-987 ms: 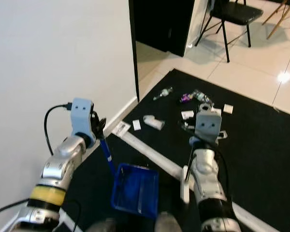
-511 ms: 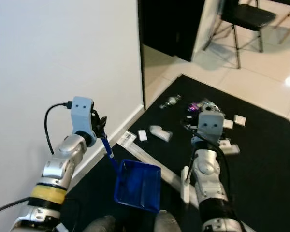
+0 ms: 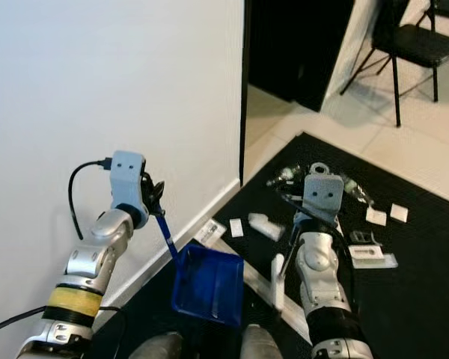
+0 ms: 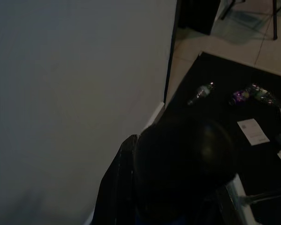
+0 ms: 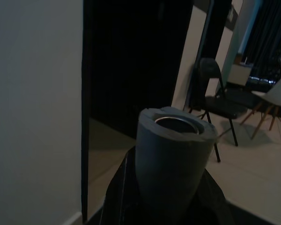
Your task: Sweep floor
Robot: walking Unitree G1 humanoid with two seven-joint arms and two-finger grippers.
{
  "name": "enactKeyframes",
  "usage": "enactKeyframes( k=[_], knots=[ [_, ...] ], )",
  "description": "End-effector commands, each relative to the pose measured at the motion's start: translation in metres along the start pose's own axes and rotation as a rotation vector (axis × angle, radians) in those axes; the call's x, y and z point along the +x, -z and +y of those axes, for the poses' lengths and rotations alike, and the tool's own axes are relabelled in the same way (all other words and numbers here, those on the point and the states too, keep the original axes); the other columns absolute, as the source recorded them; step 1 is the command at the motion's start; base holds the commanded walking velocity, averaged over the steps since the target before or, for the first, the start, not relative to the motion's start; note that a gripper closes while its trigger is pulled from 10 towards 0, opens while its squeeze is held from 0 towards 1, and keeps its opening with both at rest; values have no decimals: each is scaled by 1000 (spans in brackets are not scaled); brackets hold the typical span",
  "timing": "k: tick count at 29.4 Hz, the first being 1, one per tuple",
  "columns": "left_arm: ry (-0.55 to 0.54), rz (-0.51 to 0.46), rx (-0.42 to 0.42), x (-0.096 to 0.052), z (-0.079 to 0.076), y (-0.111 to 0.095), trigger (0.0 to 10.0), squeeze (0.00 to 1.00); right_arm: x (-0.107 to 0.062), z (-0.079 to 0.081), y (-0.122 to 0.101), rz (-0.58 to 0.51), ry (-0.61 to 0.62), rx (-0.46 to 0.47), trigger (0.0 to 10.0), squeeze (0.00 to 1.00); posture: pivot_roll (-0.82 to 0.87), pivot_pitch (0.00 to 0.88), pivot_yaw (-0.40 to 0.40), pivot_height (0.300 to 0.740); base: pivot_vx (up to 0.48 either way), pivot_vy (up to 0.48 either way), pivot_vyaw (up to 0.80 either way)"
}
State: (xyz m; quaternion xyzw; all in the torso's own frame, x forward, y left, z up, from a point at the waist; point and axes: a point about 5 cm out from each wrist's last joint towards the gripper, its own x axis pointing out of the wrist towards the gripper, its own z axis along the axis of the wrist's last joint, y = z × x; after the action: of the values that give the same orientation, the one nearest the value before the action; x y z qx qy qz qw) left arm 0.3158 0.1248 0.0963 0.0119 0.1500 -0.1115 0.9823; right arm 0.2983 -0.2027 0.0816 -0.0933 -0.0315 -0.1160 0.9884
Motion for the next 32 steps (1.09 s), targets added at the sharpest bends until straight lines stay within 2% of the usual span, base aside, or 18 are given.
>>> enactKeyframes(
  k=[1, 15, 32],
  knots=[
    [-5, -26, -3, -1, 3, -4, 10000, 0, 1, 4, -5, -25, -17, -14, 10000, 0, -84, 49, 67, 740, 386, 0, 0],
    [-7, -15, -3, -1, 3, -3, 10000, 0, 2, 3, -4, -19, -12, -14, 10000, 0, -85, 45, 67, 740, 353, 0, 116],
    [16, -14, 3, -1, -1, -2, 10000, 0, 2, 4, -4, -18, -15, -5, 10000, 0, -84, 46, 67, 740, 0, -29, 0]
  ],
)
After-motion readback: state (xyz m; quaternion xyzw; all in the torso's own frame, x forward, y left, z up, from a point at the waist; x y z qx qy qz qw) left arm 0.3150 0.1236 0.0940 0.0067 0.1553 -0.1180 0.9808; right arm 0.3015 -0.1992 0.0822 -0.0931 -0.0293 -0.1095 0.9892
